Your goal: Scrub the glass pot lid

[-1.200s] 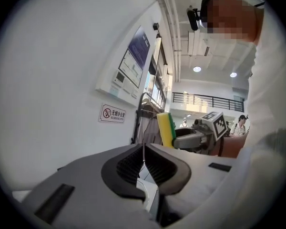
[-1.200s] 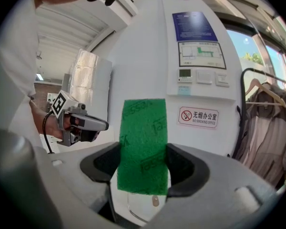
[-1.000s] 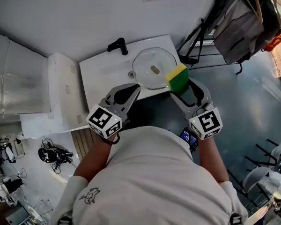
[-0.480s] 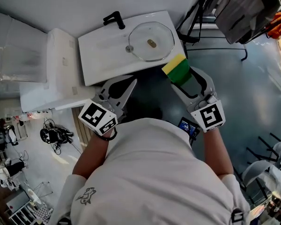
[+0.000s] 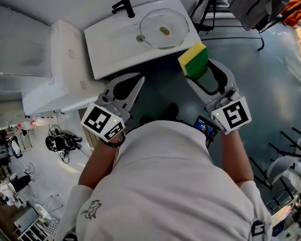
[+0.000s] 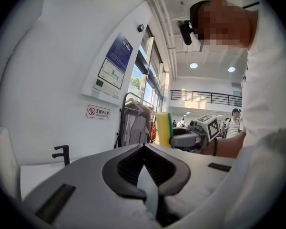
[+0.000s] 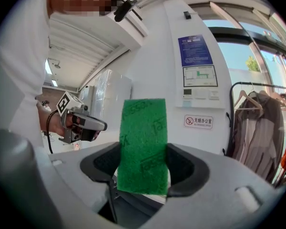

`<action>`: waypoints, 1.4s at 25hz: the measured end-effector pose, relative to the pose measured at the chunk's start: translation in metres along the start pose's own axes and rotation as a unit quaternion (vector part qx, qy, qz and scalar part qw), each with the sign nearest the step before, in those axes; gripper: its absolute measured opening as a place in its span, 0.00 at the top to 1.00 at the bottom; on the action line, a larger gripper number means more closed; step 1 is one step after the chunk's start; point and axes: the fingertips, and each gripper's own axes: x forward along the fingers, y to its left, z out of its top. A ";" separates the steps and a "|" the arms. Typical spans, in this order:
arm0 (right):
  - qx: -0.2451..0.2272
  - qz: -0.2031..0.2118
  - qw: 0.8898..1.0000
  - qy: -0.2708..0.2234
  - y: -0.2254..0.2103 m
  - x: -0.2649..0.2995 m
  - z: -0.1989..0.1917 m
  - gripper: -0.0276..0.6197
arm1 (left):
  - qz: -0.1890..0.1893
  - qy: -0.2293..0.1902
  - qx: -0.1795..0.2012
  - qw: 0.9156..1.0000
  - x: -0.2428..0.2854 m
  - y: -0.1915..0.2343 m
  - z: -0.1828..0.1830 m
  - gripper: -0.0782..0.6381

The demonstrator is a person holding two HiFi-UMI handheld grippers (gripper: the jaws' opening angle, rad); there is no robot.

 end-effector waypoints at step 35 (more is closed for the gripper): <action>0.040 -0.032 0.999 0.007 0.266 0.008 0.023 0.50 | -0.042 -0.030 -0.014 0.999 -0.239 0.002 -0.036 0.89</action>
